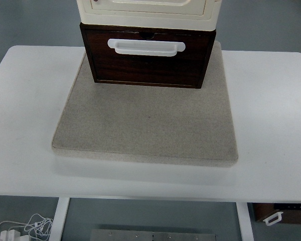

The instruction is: Close drawer under combined cabinet

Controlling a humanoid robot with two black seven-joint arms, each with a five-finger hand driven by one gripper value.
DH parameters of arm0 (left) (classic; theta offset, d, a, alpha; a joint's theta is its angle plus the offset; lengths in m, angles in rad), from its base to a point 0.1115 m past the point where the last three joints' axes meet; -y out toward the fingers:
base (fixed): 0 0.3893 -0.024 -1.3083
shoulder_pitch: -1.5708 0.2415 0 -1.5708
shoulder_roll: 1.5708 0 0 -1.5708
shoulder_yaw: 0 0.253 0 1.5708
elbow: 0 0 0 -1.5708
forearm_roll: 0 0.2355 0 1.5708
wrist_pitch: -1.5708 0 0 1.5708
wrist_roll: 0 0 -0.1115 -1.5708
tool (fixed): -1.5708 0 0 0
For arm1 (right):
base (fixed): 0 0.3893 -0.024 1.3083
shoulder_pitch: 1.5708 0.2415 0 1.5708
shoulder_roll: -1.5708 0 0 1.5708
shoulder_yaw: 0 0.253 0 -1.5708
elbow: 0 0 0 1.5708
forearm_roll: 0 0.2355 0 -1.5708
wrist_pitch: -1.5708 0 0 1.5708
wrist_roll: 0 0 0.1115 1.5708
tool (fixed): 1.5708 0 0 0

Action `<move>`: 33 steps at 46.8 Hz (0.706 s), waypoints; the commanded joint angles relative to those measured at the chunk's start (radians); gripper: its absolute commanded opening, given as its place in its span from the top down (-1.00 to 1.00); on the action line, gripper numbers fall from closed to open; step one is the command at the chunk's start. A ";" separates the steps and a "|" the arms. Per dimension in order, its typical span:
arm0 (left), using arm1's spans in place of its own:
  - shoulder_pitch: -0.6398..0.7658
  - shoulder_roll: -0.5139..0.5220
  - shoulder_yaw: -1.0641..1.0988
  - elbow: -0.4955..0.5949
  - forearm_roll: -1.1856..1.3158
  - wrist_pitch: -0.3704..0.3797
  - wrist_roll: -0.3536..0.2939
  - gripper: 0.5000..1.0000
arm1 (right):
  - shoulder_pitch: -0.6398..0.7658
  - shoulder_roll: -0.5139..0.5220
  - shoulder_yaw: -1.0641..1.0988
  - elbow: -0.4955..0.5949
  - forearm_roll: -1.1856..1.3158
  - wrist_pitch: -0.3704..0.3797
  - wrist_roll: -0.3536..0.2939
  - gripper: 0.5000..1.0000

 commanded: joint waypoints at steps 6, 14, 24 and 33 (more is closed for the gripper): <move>0.017 0.002 0.009 0.181 -0.044 0.015 -0.001 -0.99 | 0.000 0.000 0.002 0.000 0.000 0.000 0.000 -0.81; 0.097 -0.007 0.012 0.273 -0.110 0.018 0.004 -0.99 | 0.000 0.000 0.003 0.001 0.001 0.001 0.000 -0.81; 0.223 -0.055 0.012 0.275 -0.157 0.051 0.018 -0.99 | 0.000 0.000 0.002 0.000 0.000 0.000 0.000 -0.81; 0.286 -0.131 0.013 0.292 -0.162 0.086 0.031 -0.99 | 0.000 0.000 0.002 0.000 0.000 0.000 0.000 -0.81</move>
